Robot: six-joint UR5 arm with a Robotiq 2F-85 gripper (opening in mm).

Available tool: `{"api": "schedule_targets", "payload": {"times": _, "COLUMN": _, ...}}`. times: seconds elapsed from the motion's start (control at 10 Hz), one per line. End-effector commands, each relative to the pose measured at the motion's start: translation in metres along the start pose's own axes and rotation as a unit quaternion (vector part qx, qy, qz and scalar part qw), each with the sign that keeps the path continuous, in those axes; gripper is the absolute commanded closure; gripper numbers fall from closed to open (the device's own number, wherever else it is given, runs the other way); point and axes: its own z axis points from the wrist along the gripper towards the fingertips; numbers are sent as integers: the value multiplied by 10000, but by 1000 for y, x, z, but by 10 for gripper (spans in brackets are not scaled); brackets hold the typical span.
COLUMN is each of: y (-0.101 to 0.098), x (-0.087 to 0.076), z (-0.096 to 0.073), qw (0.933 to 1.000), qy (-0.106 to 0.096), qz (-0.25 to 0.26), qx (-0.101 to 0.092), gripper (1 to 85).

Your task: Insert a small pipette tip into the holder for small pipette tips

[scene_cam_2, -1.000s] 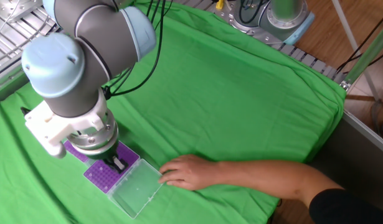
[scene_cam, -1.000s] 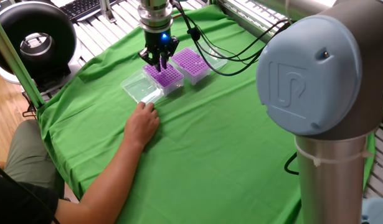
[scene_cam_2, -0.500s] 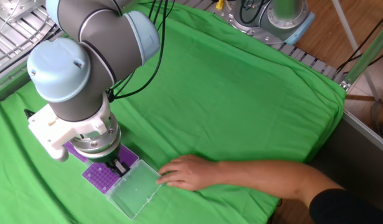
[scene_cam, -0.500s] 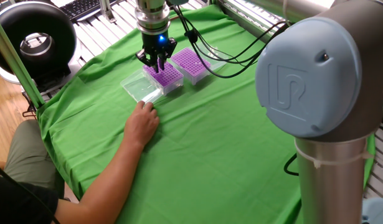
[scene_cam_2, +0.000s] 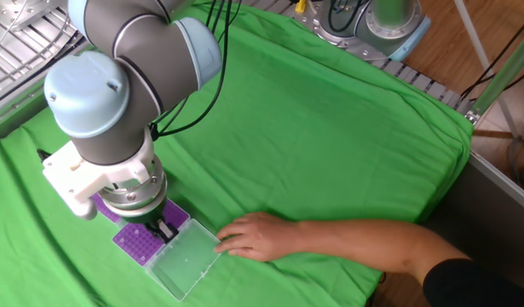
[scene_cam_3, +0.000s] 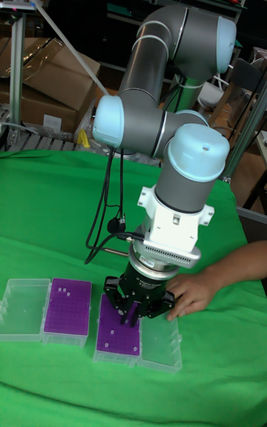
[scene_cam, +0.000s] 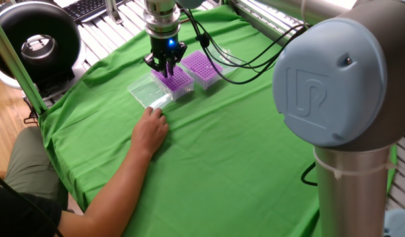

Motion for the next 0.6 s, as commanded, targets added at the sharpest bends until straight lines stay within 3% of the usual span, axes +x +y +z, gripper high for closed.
{"api": "schedule_targets", "payload": {"times": 0.0, "y": 2, "x": 0, "z": 2, "qw": 9999, "qy": -47, "qz": 25, "qx": -93, "gripper": 640}}
{"api": "schedule_targets", "payload": {"times": 0.5, "y": 4, "x": 3, "z": 3, "qw": 9999, "qy": -55, "qz": 5, "qx": -156, "gripper": 647}}
